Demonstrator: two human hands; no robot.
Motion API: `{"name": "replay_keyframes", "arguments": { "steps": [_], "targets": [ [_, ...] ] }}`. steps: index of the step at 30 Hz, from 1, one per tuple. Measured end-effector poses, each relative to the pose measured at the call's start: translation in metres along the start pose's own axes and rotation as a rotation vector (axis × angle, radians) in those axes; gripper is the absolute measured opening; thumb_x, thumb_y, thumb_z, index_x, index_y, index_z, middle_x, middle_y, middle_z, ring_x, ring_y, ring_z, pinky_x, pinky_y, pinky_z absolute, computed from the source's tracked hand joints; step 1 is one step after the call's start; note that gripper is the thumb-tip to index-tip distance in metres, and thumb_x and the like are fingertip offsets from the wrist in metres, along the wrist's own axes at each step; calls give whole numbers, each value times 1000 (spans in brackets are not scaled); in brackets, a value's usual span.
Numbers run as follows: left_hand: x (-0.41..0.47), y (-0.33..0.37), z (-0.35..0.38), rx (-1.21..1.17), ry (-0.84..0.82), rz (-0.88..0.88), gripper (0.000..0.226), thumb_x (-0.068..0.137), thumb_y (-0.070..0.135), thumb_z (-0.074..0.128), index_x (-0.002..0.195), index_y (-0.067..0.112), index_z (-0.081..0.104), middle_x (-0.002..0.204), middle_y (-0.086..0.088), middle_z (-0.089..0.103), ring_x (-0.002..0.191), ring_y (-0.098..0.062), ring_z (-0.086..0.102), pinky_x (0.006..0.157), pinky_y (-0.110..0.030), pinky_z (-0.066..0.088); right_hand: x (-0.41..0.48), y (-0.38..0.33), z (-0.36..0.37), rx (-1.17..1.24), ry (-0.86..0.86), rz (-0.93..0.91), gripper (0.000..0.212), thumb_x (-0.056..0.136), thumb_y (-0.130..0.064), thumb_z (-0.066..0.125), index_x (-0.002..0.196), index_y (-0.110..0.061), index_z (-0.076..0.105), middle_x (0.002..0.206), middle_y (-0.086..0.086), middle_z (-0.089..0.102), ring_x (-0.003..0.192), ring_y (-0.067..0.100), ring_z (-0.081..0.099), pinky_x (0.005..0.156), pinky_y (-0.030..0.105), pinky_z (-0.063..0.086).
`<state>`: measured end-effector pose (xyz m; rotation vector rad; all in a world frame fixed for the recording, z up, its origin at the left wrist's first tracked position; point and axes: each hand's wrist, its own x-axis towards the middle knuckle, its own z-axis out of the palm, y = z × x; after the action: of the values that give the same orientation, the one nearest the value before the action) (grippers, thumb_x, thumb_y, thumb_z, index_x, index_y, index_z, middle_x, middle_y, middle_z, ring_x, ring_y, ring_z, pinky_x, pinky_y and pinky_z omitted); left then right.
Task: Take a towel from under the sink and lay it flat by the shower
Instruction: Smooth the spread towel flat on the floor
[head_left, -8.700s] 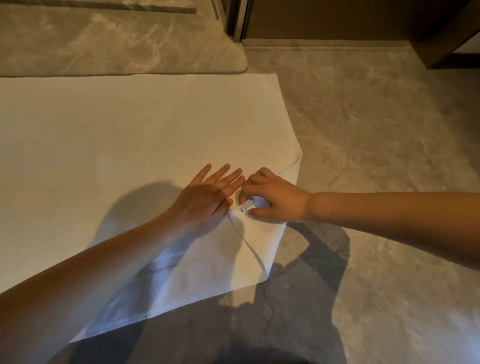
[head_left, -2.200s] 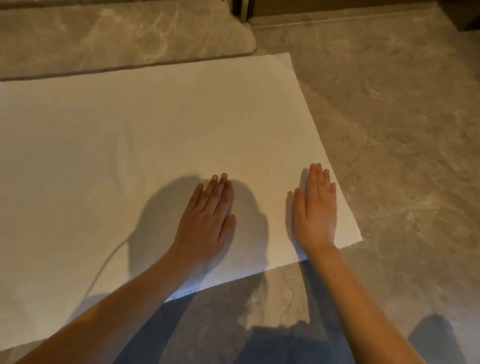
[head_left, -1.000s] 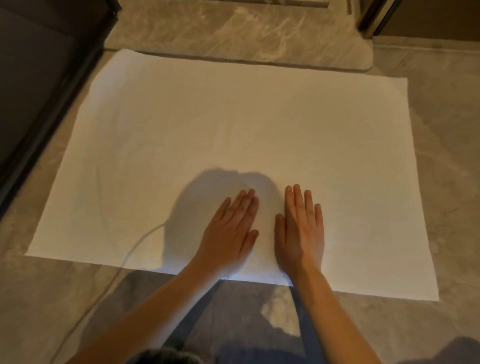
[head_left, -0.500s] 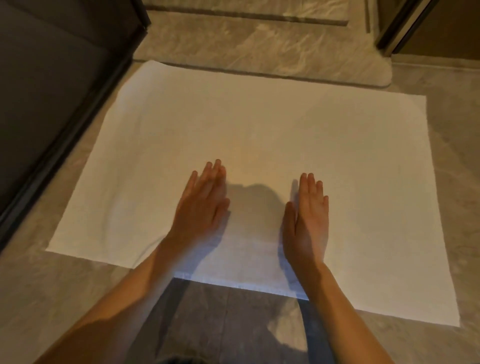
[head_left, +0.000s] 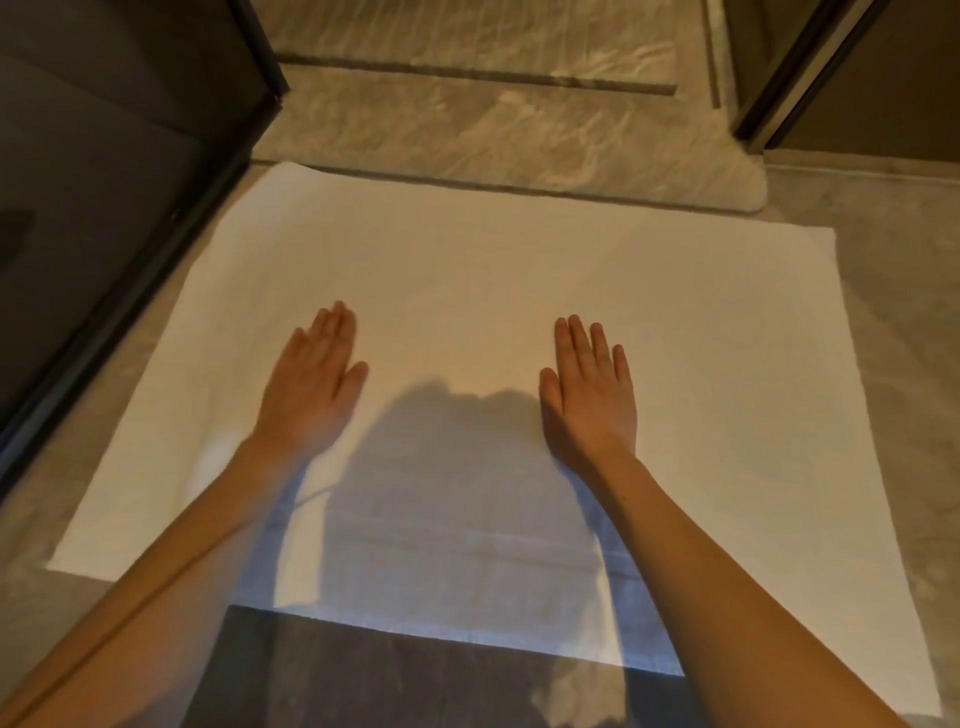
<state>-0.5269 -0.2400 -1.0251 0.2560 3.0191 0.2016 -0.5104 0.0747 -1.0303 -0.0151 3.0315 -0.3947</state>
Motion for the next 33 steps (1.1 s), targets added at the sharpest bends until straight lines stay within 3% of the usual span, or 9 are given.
{"name": "replay_keyframes", "arguments": {
  "steps": [3, 5, 9, 12, 15, 18, 25, 29, 33],
  "targets": [
    [9, 13, -9, 8, 21, -33, 70, 97, 41, 16, 154, 1, 19, 162, -17, 16, 149, -29, 15, 120, -46, 11, -2, -2, 1, 0, 6, 1, 59, 101, -35, 15, 158, -19, 5, 165, -2, 3, 151, 17, -3, 123, 38, 0],
    [29, 65, -5, -5, 95, 117, 67, 95, 35, 19, 152, 0, 26, 159, -18, 22, 147, -31, 22, 119, -47, 14, -1, -2, 1, -3, 5, 9, 59, 102, -34, 16, 158, -19, 5, 165, -2, 4, 151, 17, -3, 123, 37, -1],
    [58, 160, 13, -11, 81, 383, 59, 101, 32, 24, 155, 10, 20, 163, -6, 16, 150, -18, 11, 123, -36, 3, 0, -1, -2, -19, -9, 12, 58, 103, -34, 18, 158, -19, 6, 165, -3, 4, 151, 16, -2, 122, 36, -3],
    [71, 132, 17, -25, 26, 365, 57, 103, 31, 27, 156, 11, 17, 163, -6, 15, 151, -19, 11, 121, -35, 1, -2, -2, -1, -12, -22, 9, 58, 103, -34, 17, 158, -19, 4, 165, -3, 3, 151, 16, -3, 122, 35, -4],
    [87, 64, 10, -77, 95, 93, 58, 102, 30, 24, 155, 8, 18, 163, -9, 15, 150, -22, 12, 121, -38, 5, -1, 0, -2, -28, -31, 2, 58, 102, -35, 13, 157, -21, 0, 165, -4, 0, 151, 15, -6, 123, 35, -4],
    [101, 25, -3, -88, 35, -138, 58, 105, 30, 23, 156, 4, 11, 164, -13, 7, 151, -26, 4, 122, -42, 2, -5, -5, -4, -31, -47, 8, 58, 103, -35, 14, 157, -21, -1, 165, -4, -1, 151, 15, -7, 123, 36, -5],
    [104, 103, 8, 37, 107, 290, 58, 103, 33, 26, 156, 10, 13, 164, -6, 12, 151, -19, 6, 121, -36, -3, 67, -63, -24, 111, 76, 12, 57, 105, -32, 20, 157, -14, 8, 165, 4, 6, 152, 20, 1, 122, 38, -1],
    [125, 85, 8, 33, 46, 231, 59, 104, 32, 25, 156, 14, 6, 165, -2, 6, 151, -15, 1, 122, -34, -4, 122, -88, -16, 11, 9, -125, 56, 105, -33, 17, 157, -14, 7, 165, 3, 5, 152, 20, 0, 122, 37, 0],
    [115, -3, -2, -30, 67, 61, 56, 105, 35, 19, 157, 14, 9, 165, -2, 5, 151, -14, 1, 122, -32, -2, 129, -65, 5, -17, -19, -165, 60, 104, -39, 18, 157, -15, 9, 165, 3, 8, 152, 21, 3, 123, 38, 2]
  ]
}}
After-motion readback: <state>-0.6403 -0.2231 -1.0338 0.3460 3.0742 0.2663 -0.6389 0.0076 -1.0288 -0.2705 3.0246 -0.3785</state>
